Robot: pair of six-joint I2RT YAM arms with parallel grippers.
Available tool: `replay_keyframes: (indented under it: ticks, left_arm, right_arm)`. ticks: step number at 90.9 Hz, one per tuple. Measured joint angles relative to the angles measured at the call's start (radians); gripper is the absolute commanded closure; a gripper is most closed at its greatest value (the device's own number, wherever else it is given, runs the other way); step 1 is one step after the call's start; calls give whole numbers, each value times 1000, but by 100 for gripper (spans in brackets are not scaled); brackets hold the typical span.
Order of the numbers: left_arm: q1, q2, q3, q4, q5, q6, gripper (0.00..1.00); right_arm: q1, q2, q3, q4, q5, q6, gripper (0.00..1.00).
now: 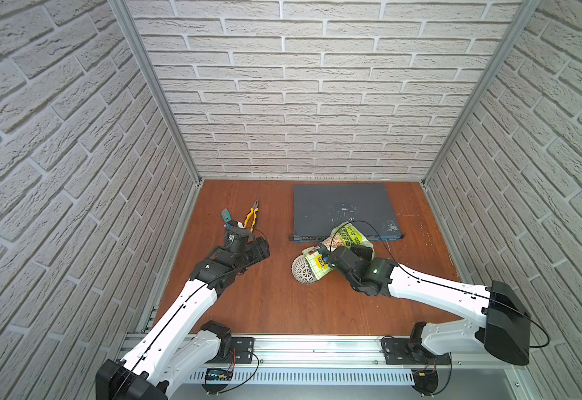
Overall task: Pour the oats into the breakfast bowl
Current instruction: Pour the oats into the bowl.
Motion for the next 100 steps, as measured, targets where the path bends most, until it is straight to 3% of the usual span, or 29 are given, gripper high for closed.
replay_keyframes:
  ticks: [45, 100]
  left_arm:
    - [12, 2, -1, -2, 3, 0, 11]
    - [13, 22, -1, -3, 12, -10, 10]
  right_arm:
    - [30, 41, 20, 46, 82, -82, 97]
    - [47, -21, 6, 78, 97, -134, 97]
